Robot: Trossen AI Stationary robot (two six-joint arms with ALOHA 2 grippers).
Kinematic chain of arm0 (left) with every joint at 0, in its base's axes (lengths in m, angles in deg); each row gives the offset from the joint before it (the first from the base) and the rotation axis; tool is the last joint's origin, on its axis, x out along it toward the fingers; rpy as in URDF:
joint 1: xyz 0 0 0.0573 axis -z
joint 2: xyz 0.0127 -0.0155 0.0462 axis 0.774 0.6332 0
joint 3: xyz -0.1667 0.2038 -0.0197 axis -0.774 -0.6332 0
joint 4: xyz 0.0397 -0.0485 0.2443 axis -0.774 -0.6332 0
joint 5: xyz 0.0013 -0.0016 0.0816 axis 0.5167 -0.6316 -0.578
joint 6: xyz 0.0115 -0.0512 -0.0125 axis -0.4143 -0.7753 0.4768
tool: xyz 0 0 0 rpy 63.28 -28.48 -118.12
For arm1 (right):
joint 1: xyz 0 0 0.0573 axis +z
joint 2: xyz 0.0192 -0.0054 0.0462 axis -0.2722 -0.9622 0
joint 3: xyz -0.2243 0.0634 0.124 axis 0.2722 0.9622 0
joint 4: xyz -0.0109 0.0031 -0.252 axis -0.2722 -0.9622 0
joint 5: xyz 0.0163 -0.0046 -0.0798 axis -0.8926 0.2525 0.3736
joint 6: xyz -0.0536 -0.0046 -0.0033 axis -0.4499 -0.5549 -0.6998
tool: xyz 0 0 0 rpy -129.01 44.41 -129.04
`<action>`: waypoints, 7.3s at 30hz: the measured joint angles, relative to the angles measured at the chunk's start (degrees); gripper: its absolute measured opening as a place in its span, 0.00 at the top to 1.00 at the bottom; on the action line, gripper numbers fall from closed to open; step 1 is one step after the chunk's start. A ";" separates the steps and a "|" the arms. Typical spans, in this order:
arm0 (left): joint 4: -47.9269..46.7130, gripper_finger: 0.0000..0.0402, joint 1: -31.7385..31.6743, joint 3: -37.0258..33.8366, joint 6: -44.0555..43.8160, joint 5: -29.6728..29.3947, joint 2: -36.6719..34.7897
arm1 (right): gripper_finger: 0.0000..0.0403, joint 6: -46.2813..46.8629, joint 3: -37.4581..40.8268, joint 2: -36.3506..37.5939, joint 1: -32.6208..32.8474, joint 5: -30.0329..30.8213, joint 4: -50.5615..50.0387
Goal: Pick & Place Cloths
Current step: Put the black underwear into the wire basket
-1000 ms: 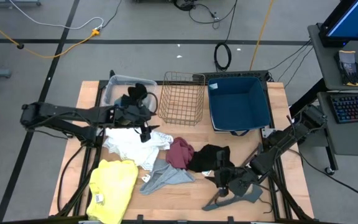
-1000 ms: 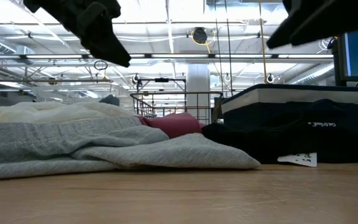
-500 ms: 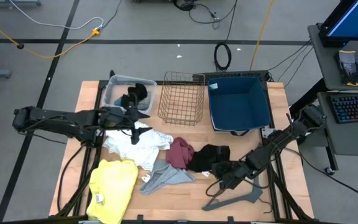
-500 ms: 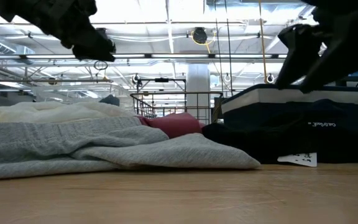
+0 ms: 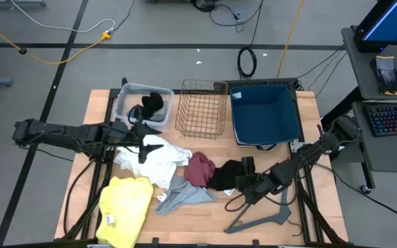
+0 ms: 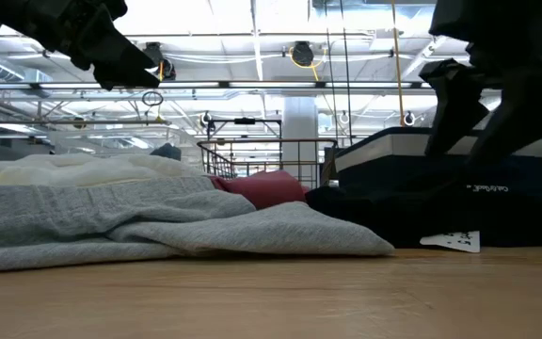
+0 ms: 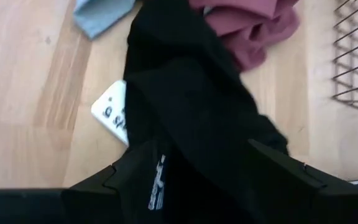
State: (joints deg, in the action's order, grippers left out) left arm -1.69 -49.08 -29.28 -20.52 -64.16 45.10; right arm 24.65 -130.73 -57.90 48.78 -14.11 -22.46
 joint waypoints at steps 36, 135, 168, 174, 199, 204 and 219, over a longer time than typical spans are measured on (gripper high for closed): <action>1.54 0.33 0.44 0.00 -1.56 0.02 0.05 | 0.63 15.08 6.66 -0.05 -7.20 -7.02 -0.73; 55.23 0.04 10.28 10.69 4.32 6.49 42.18 | 1.00 -30.67 6.64 9.57 -14.26 -10.52 67.74; 47.26 0.99 8.50 19.85 7.35 12.89 47.45 | 0.83 -27.33 6.64 9.32 -11.02 -10.63 62.80; 45.35 0.99 6.80 19.82 6.07 12.85 47.45 | 0.71 -23.62 6.64 9.65 -9.14 -10.48 58.55; 36.36 1.00 1.90 27.11 8.98 9.48 47.19 | 0.64 -21.82 6.64 9.65 3.09 -10.29 46.13; 25.25 1.00 1.81 34.19 14.98 -0.89 47.19 | 0.64 -18.18 6.64 9.65 5.51 -10.29 43.44; 14.16 1.00 -6.84 42.84 22.12 -17.03 47.17 | 0.65 -5.38 6.64 9.61 10.05 -10.44 33.97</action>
State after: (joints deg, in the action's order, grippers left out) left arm 12.46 -55.92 13.56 1.59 -81.19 92.27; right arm 19.27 -124.08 -48.29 58.83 -24.56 11.52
